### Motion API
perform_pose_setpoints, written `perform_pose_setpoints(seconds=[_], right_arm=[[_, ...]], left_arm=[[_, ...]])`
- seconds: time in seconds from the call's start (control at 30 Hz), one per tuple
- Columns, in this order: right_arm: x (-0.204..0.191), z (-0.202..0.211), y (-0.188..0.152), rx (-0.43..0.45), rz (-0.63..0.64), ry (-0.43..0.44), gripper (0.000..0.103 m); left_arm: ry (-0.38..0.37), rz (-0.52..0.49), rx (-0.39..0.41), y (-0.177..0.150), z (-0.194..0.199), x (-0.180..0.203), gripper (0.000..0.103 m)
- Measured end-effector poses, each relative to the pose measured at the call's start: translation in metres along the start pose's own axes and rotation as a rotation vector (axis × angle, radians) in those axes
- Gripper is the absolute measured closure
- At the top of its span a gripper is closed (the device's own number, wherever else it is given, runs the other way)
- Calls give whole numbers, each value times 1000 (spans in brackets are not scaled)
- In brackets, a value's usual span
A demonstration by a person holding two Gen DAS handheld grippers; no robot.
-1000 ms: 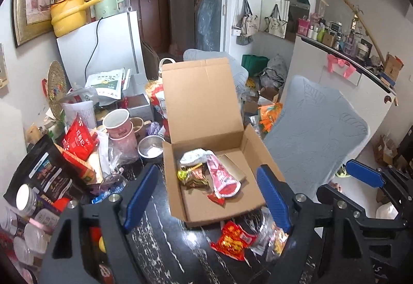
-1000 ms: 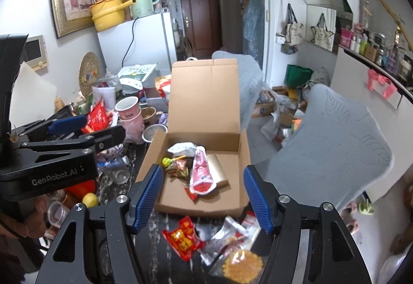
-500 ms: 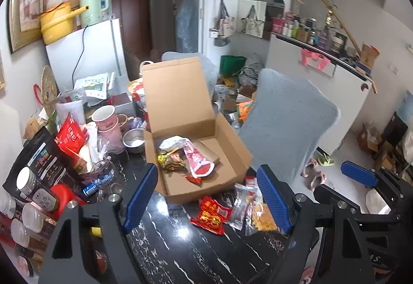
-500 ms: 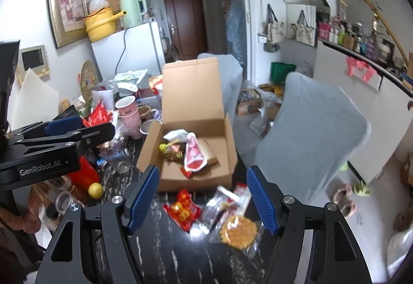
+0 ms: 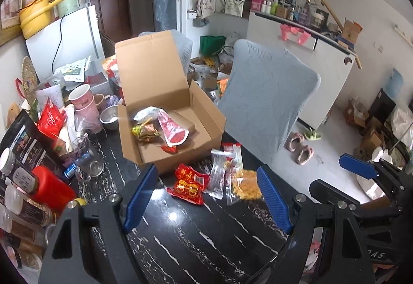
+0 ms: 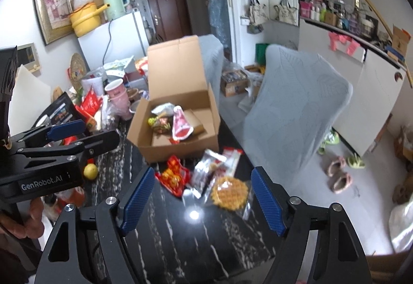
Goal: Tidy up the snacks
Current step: 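Move both grippers back toward the snacks on the table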
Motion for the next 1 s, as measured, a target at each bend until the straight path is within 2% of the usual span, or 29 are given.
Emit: perform_pose_setpoints(seconds=[0.13, 0.37, 0.5, 1.0], right_arm=[[5, -12, -12, -35, -35, 7, 20], [13, -44, -27, -117, -90, 34, 20], [15, -65, -30, -168, -114, 46, 20], [14, -133, -33, -309, -99, 81, 20]], left_arm=[[-9, -19, -27, -8, -14, 3, 24], [-59, -7, -75, -14, -42, 0, 24], [-61, -4, -108, -16, -62, -5, 24], [-71, 7, -277, -21, -147, -28, 24]])
Point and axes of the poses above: each gripper's, at about its wrist camera, not at the fingertips, and z roughly against the way its jaws point, x to its right, y to its top, the point moved 7 cm from there along -z, roughly the way its jaws point, and after that the axes turned 15 degrees about -x, right-handed, at the moved point
